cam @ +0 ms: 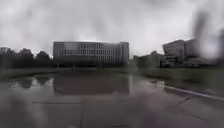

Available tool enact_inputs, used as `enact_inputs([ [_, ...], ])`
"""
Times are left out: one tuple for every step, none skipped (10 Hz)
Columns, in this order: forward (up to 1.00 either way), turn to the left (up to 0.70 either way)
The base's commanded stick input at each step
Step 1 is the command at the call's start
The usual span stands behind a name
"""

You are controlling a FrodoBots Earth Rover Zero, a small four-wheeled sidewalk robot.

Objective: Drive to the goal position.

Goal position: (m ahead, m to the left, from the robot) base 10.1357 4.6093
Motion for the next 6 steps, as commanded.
enact_inputs([
  [0.7,0.0],
  [0.7,0.0],
  [0.7,0.0],
  [0.7,0.0],
  [0.7,0.0],
  [0.7,0.0],
])
